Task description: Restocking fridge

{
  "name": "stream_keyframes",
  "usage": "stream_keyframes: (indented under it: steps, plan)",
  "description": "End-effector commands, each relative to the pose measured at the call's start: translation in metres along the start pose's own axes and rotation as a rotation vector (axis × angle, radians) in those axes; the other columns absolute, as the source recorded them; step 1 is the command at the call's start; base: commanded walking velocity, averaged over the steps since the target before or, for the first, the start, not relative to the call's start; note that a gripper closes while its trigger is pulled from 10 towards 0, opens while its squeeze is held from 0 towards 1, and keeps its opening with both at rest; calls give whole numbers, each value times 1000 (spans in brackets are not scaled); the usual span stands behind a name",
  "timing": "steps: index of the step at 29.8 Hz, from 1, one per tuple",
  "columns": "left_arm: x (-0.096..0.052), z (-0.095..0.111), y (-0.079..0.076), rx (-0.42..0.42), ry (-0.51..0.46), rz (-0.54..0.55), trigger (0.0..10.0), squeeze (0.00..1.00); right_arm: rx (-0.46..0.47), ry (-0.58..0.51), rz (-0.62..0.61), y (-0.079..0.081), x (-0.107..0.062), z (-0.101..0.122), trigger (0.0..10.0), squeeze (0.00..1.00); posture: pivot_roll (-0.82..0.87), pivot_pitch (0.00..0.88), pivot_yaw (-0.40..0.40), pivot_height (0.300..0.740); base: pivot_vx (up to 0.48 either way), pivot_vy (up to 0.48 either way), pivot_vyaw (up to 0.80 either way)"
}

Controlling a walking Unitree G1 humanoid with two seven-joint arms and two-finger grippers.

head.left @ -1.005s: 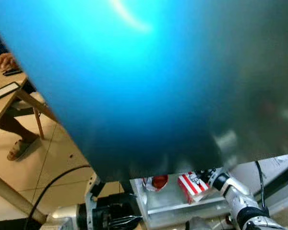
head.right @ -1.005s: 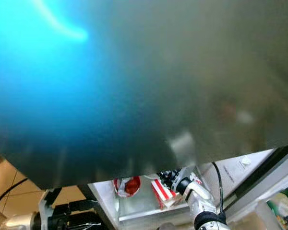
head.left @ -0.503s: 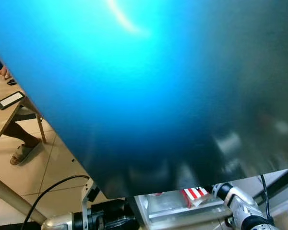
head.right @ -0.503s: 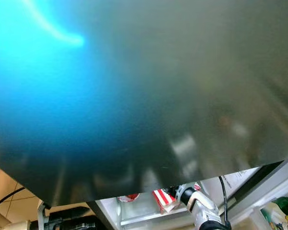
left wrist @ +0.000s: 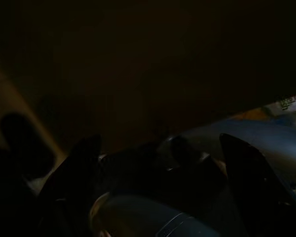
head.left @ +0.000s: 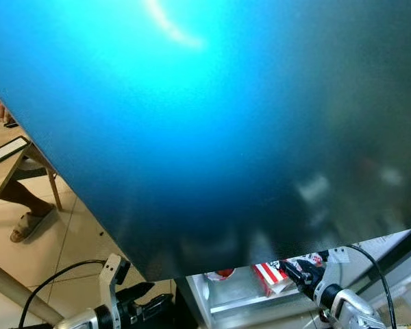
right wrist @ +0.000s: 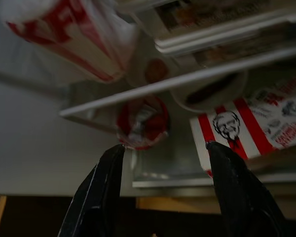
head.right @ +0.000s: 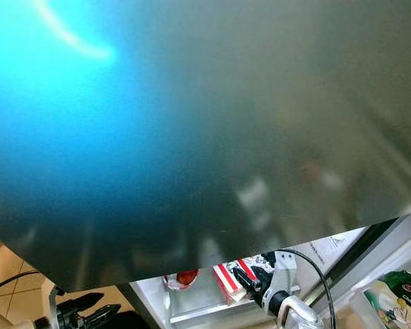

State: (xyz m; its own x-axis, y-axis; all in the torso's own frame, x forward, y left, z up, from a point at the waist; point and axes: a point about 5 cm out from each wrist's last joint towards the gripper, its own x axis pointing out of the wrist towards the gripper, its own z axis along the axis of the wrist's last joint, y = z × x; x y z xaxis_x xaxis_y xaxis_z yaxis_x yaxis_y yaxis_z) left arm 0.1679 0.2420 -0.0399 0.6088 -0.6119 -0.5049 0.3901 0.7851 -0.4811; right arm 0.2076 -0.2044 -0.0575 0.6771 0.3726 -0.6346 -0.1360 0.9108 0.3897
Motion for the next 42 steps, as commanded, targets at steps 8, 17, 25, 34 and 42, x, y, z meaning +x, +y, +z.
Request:
stream_keyframes:
  steps: [8, 17, 25, 34, 42]
  plan:
    - [-8, -41, 19, -85, 135, 481, 10000, 0, -304, 263, -84, 0, -6, -42, 10000, 0, -34, 0, 33, 740, -283, 0, 0]
    - [-8, -81, 5, -276, 187, 640, 10000, 0, -287, 315, -242, -15, -17, -52, 10000, 0, -35, 0, 11, 740, -252, 0, 0]
    - [-7, -95, -4, -348, 204, 672, 10000, 0, -290, 366, -265, -21, -26, -62, 10000, 0, -39, 0, -3, 740, -314, 0, 0]
    - [0, -90, -5, -359, 183, 668, 10000, 0, -316, 433, -266, -26, -35, -75, 10000, 0, -40, 0, -6, 740, -334, 0, 0]
    - [1, -89, -4, -379, 174, 690, 10000, 0, -325, 476, -257, -24, -39, -87, 10000, 0, -50, 0, -10, 740, -364, 0, 0]
